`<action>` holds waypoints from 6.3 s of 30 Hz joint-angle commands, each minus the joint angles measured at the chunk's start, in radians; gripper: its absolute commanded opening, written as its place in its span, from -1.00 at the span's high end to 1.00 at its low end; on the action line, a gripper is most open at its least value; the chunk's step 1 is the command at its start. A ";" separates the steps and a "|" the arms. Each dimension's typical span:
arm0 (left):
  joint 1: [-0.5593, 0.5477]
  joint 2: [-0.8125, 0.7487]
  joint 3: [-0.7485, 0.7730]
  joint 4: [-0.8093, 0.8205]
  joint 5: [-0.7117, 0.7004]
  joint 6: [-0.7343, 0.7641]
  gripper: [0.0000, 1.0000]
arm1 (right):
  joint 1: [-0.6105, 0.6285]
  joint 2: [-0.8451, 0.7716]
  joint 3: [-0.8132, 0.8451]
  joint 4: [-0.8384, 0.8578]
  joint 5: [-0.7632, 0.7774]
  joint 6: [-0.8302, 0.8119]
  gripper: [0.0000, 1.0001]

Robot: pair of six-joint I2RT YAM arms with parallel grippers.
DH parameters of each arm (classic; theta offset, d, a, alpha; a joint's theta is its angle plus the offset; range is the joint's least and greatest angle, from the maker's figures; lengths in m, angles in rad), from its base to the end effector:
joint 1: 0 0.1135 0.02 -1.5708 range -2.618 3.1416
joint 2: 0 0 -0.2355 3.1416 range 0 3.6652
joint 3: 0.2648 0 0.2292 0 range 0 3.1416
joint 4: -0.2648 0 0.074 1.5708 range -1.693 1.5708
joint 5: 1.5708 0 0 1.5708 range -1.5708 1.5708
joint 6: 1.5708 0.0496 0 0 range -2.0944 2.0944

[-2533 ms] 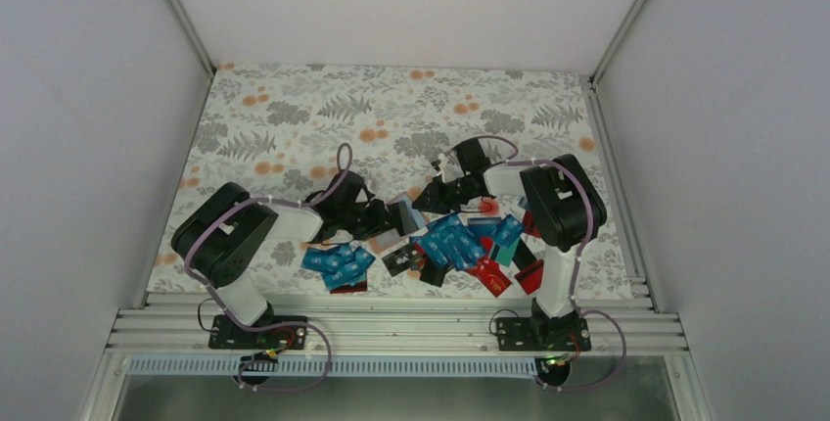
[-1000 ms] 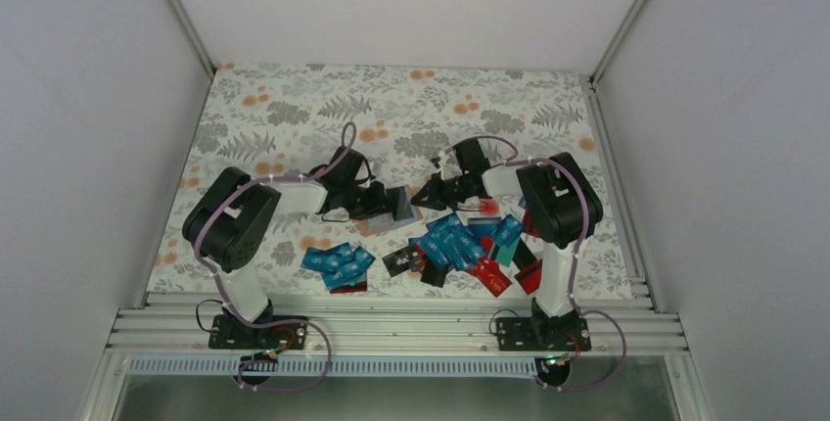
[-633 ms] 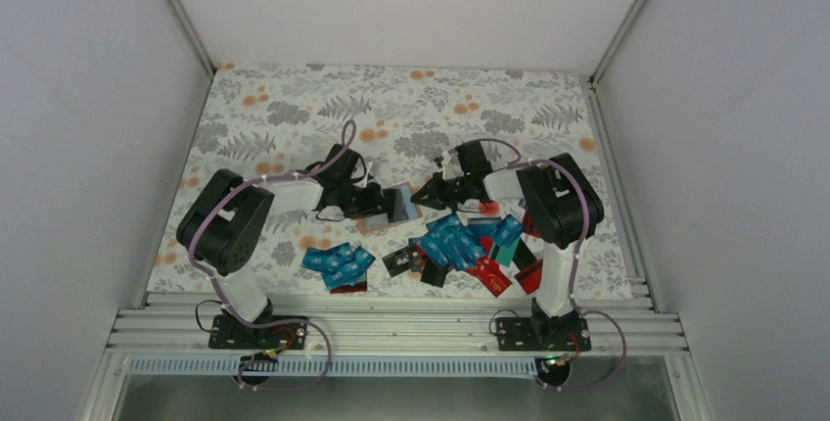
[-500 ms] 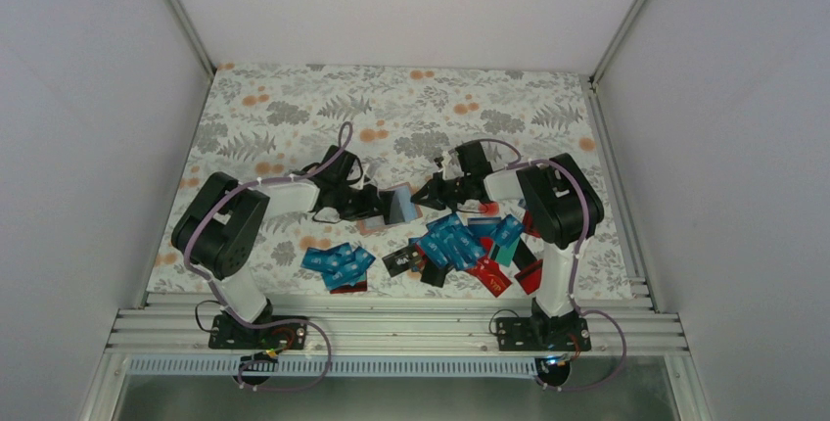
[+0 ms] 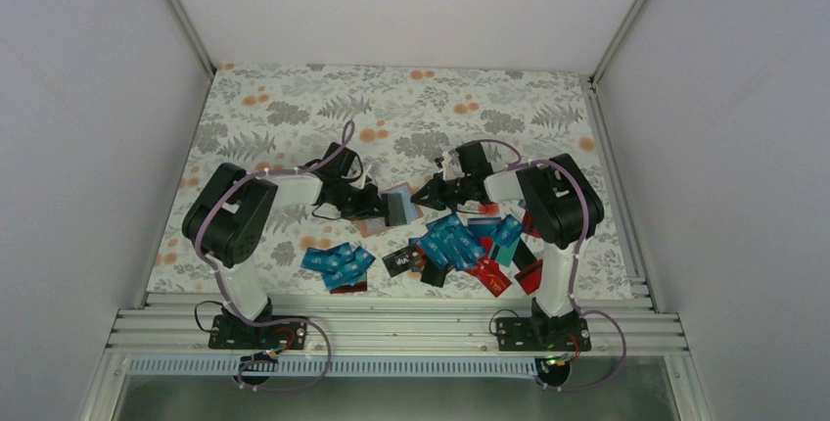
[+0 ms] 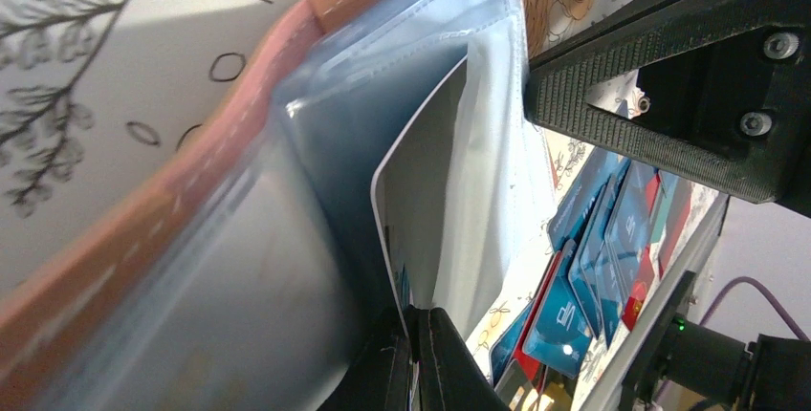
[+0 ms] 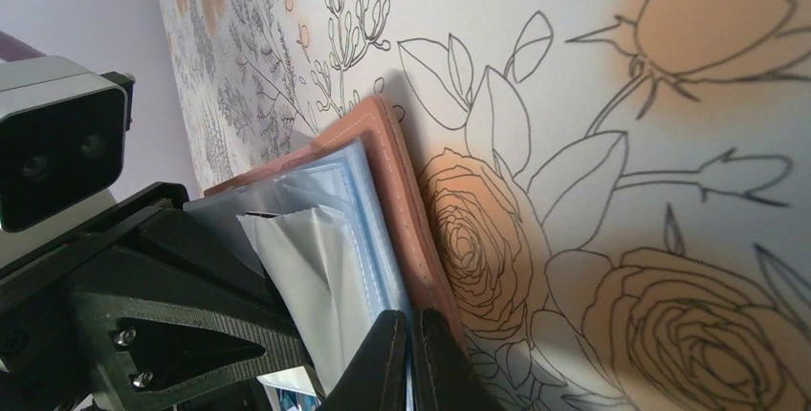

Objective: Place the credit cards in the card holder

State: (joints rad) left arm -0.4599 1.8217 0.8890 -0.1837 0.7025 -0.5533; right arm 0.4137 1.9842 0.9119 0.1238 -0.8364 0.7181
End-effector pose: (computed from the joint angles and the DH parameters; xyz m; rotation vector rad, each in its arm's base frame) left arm 0.2613 -0.1652 0.0992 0.1075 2.8420 -1.2260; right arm 0.2925 0.1686 0.0764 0.0278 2.7110 1.4696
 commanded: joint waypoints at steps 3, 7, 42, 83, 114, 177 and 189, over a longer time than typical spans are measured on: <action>-0.004 0.050 -0.010 -0.042 0.016 -0.004 0.95 | 0.000 0.041 -0.031 -0.081 0.112 0.004 0.92; -0.002 0.039 -0.044 0.031 0.005 -0.078 0.95 | 0.000 0.041 -0.033 -0.086 0.115 0.003 0.92; -0.039 0.005 -0.141 0.283 -0.033 -0.325 0.56 | -0.005 0.085 0.026 -0.156 0.103 -0.018 0.92; -0.196 -0.006 0.221 -0.063 -0.280 -0.013 0.79 | 0.015 -0.270 0.109 -0.584 0.498 -0.306 -0.69; -0.212 0.114 0.195 -0.214 -0.595 0.064 0.89 | 0.004 -0.329 0.047 -0.460 0.245 -0.269 -0.72; -0.226 0.058 0.192 -0.091 -0.403 0.022 0.95 | 0.020 -0.182 0.118 -0.397 0.005 -0.279 -0.58; -0.201 -0.367 0.020 -0.210 -0.653 -0.091 0.94 | 0.144 -0.092 0.246 -0.385 -0.008 -0.235 -0.58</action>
State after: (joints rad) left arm -0.6750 1.5894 0.9710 -0.3260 0.1688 -0.5880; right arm 0.4992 1.8439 1.0889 -0.2771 -0.8257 0.4595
